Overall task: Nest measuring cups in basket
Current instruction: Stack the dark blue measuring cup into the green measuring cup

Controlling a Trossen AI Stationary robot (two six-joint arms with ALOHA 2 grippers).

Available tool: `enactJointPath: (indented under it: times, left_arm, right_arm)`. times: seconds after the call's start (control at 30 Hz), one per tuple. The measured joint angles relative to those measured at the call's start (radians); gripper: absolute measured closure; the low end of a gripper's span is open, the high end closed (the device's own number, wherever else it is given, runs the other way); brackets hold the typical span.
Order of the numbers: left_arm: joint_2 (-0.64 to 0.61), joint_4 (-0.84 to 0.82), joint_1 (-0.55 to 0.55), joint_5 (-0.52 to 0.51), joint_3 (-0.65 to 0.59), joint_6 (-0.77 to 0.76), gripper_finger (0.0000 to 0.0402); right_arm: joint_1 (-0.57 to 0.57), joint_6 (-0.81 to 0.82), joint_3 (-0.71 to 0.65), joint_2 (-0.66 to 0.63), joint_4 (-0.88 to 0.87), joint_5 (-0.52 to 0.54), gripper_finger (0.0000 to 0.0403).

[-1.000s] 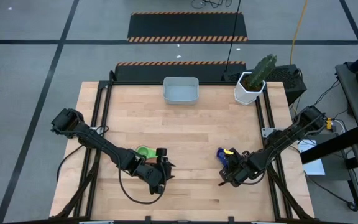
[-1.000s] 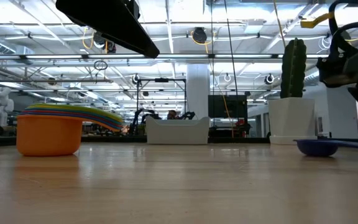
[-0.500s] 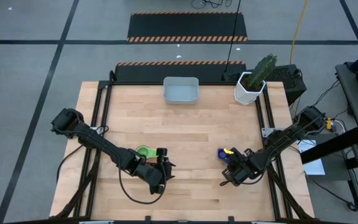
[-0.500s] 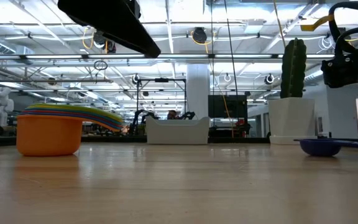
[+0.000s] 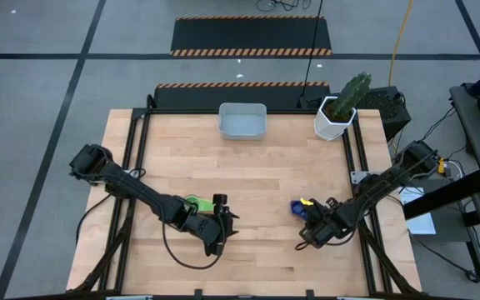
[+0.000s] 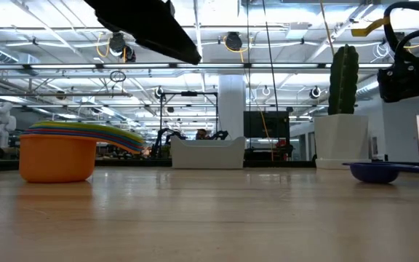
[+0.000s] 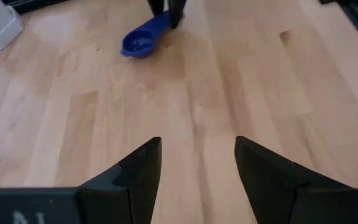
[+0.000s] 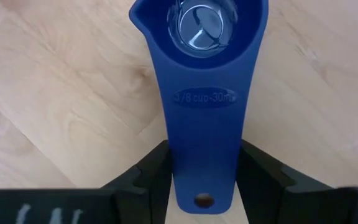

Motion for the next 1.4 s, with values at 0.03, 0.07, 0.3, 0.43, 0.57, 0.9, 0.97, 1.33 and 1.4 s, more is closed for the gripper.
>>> enactJointPath:
  times: [0.03,0.07,0.3,0.43,0.57,0.9,0.97,1.33,1.4]
  left_arm:
    - [0.0,-0.002,0.005,0.0,0.0,0.007,0.0195]
    - [-0.003,-0.007,0.01,-0.001,0.0,0.009,0.0195]
    - [-0.097,-0.158,0.023,-0.111,0.0,-0.047,0.0195]
    - [-0.161,-0.256,0.021,-0.16,0.0,-0.096,0.0195]
    - [-0.205,-0.371,0.016,-0.199,0.0,-0.157,0.0195]
    - [-0.315,-0.745,-0.027,-0.327,0.0,-0.397,0.0195]
    - [-0.341,-0.778,-0.044,-0.352,0.0,-0.431,0.0195]
    - [-0.475,-0.942,-0.147,-0.473,0.0,-0.584,0.0195]
    - [-0.492,-0.95,-0.159,-0.49,0.0,-0.6,0.0195]
  right_arm:
    - [-0.004,-0.012,0.0,0.0,0.007,-0.002,0.0266]
    - [-0.009,-0.026,0.0,0.0,0.015,-0.004,0.0267]
    - [-0.06,-0.127,0.03,0.001,0.077,0.009,0.0267]
    - [-0.104,-0.235,0.062,0.001,0.11,0.033,0.0267]
    - [-0.165,-0.348,0.1,0.001,0.144,0.043,0.0267]
    - [-0.334,-0.709,0.274,0.0,0.227,0.054,0.0267]
    - [-0.364,-0.778,0.315,-0.001,0.229,0.054,0.0267]
    - [-0.474,-1.056,0.55,0.121,0.279,-0.032,0.0263]
    - [-0.489,-1.083,0.601,0.181,0.276,-0.063,0.0263]
